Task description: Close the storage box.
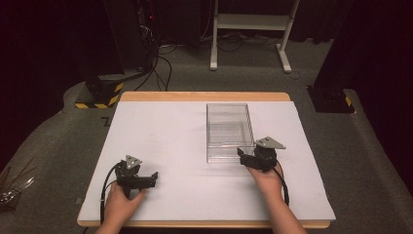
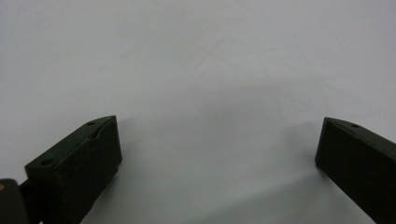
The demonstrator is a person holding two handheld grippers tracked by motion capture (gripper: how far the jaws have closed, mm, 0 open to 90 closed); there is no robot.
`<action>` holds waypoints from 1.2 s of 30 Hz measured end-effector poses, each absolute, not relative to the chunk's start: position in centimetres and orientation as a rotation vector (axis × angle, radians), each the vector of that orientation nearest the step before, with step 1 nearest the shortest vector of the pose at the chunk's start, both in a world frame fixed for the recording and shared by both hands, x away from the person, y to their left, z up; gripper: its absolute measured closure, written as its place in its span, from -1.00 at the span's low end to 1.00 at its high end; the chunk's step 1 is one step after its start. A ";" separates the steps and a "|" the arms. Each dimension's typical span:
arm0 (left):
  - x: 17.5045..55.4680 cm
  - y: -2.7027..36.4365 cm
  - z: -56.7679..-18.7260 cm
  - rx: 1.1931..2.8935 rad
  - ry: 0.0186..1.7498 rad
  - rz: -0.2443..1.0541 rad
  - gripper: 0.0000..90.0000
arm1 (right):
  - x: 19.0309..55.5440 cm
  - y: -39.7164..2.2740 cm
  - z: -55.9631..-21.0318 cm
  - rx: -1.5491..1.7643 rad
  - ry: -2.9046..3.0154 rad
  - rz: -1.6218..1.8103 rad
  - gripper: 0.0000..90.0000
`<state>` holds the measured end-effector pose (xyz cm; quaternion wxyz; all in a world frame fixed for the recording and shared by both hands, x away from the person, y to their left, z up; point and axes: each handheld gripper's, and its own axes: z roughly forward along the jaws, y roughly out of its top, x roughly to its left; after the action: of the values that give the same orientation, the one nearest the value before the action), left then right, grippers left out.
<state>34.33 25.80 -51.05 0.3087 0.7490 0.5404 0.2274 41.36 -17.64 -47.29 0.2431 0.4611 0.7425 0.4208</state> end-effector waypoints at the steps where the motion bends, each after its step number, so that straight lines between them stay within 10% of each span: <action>1: 34.3 25.8 -51.0 1.980 1.428 0.602 -0.99 | 41.4 -17.6 -47.3 1.260 2.029 1.151 -0.59; 36: 34.3 25.8 -51.1 1.979 1.429 0.602 -0.99 | 38.8 -19.6 -47.0 1.252 2.043 1.170 -0.55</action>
<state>34.32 25.79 -51.05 0.3087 0.7488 0.5405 0.2278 38.85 -19.59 -47.00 0.2353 0.4564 0.7446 0.4265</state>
